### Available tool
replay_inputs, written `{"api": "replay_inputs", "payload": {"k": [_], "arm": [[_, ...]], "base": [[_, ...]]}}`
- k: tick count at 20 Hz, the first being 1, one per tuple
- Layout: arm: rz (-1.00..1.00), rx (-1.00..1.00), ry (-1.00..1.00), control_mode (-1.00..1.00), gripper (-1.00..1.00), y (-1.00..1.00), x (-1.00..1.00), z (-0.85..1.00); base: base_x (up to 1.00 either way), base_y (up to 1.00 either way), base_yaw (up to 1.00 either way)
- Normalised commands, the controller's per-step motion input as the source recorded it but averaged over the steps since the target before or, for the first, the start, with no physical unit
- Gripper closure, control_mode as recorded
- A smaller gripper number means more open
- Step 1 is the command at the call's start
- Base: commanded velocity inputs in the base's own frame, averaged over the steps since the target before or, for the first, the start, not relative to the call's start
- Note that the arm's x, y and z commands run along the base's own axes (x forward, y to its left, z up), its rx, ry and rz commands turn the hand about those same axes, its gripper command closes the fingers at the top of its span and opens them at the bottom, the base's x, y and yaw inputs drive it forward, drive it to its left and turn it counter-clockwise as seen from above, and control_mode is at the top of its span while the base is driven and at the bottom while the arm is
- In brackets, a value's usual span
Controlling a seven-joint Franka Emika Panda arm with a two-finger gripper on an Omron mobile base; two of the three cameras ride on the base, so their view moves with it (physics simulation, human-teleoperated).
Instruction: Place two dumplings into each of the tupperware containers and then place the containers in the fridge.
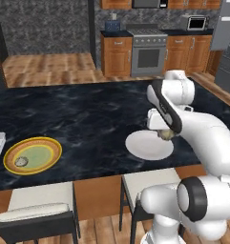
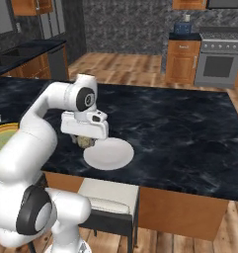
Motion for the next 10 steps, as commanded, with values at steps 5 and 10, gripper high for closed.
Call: {"api": "replay_inputs", "payload": {"k": [5,10], "arm": [[0.0,-0.02,0.0,-1.0,1.0,0.28,-0.11,0.52],[0.0,0.0,0.0,-1.0,1.0,0.0,-0.31,0.24]], "base": [[0.0,0.0,0.0],[0.0,0.0,0.0]]}}
